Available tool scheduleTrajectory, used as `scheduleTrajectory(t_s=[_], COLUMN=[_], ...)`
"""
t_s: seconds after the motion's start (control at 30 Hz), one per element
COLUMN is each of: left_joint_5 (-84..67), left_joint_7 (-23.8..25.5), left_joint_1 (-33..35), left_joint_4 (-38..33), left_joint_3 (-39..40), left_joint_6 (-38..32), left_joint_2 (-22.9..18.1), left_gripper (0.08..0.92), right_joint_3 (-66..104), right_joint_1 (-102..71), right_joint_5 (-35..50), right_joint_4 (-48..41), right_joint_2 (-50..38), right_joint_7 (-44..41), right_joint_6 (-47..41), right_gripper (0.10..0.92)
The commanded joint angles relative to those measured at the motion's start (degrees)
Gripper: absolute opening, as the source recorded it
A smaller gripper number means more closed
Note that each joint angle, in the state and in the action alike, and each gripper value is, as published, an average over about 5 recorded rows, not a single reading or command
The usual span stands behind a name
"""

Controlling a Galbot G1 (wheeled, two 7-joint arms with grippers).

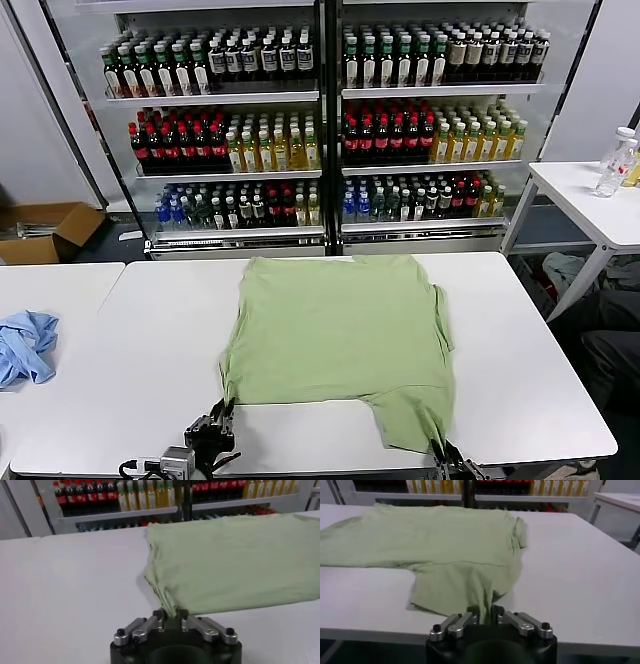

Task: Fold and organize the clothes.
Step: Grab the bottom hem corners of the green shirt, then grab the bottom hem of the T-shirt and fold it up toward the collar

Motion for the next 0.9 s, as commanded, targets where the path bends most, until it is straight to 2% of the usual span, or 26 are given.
scheduleTrajectory(t_s=[0.03, 0.17, 0.3, 0.43, 0.63, 0.8, 0.9], left_joint_5=[-1.38, -4.9, -7.18, -7.89, -7.7, -4.9, -4.34], left_joint_7=[2.08, 3.51, 5.52, 6.44, 6.17, 5.14, 4.38], left_joint_1=[0.83, -0.45, -4.85, -12.84, -25.36, -30.74, -32.02], left_joint_4=[-7.18, -10.22, -8.59, -0.84, 12.37, 21.07, 23.41], left_joint_3=[-3.08, -5.18, -4.97, -2.29, 3.15, 7.16, 7.99], left_joint_6=[-4.53, -4.64, -4.66, -4.75, -4.18, -4.6, -4.63], left_joint_2=[3.75, 6.82, 9.42, 10.73, 9.51, 8.49, 8.27], left_gripper=[0.121, 0.084, 0.083, 0.083, 0.083, 0.083, 0.083], right_joint_3=[2.69, 5.26, 4.77, -0.35, -10.34, -15.49, -16.97], right_joint_1=[0.17, 4.92, 16.15, 31.63, 48.98, 56.56, 58.25], right_joint_5=[1.53, 5.99, 10.67, 12.9, 12.9, 10.73, 8.98], right_joint_4=[3.9, 5.67, 0.64, -11.18, -27.92, -35.2, -37.16], right_joint_2=[-1.79, -5.0, -8.36, -11.58, -13.16, -12.29, -11.3], right_joint_7=[-1.66, -0.28, 1.41, 2.67, 2.51, 1.97, 1.61], right_joint_6=[3.1, 2.5, 0.47, -0.87, -2.66, -3.21, -3.43], right_gripper=[0.105, 0.105, 0.105, 0.105, 0.105, 0.105, 0.105])
